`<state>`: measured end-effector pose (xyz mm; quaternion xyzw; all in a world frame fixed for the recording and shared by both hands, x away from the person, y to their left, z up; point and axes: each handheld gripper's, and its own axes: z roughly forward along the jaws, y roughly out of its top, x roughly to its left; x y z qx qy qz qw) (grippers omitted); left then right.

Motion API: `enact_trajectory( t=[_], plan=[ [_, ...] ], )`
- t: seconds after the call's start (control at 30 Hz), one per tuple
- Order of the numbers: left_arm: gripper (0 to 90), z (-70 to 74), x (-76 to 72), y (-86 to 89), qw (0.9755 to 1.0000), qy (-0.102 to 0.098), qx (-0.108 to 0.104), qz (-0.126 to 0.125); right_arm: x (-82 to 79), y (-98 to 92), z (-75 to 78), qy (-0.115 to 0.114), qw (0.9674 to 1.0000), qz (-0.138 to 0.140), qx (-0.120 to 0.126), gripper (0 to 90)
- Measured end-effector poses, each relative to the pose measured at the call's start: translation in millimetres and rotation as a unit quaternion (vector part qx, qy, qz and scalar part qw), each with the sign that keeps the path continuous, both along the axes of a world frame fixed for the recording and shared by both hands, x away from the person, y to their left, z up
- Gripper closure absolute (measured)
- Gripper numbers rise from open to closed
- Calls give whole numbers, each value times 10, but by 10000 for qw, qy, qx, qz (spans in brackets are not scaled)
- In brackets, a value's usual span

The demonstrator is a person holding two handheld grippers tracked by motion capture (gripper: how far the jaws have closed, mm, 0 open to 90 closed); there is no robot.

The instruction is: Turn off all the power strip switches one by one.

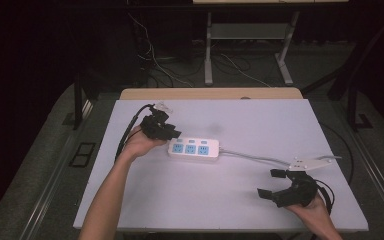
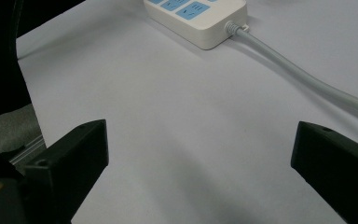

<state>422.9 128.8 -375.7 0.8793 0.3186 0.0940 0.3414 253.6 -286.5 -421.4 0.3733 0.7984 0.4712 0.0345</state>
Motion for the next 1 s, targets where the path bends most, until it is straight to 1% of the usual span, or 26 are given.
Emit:
enact_trajectory(
  t=[0.07,0.1,0.17,0.2,0.3,0.43,0.5,0.6,0.8,1.0],
  plan=[
    [680,-22,11,-17,10000,23,-4,-6,0,-1,1,2,10000,-7,3,38],
    [743,-30,16,-23,10000,37,-6,-4,1,-3,0,-1,10000,-5,6,38],
    [799,-50,28,-36,10000,61,36,-36,1,-2,-1,3,10000,0,3,38],
    [799,-63,31,-45,10000,81,32,-34,1,-2,-1,3,10000,0,3,38],
    [873,-97,45,-65,9999,123,67,-70,2,1,-3,5,10000,16,-4,38],
    [889,-134,61,-69,9997,182,100,-89,0,0,-3,8,10000,25,-7,38],
    [890,-156,72,-70,9996,208,149,-106,-2,-1,-4,10,10000,25,-9,38],
    [890,-178,83,-73,9995,274,151,-91,-1,-4,-4,14,10000,31,-9,38],
    [891,-232,106,-99,9992,328,217,-120,-3,1,-5,15,10000,68,-20,38],
    [891,-299,131,-144,9990,339,270,-106,-7,4,-4,21,10000,89,-21,38]
  ],
)
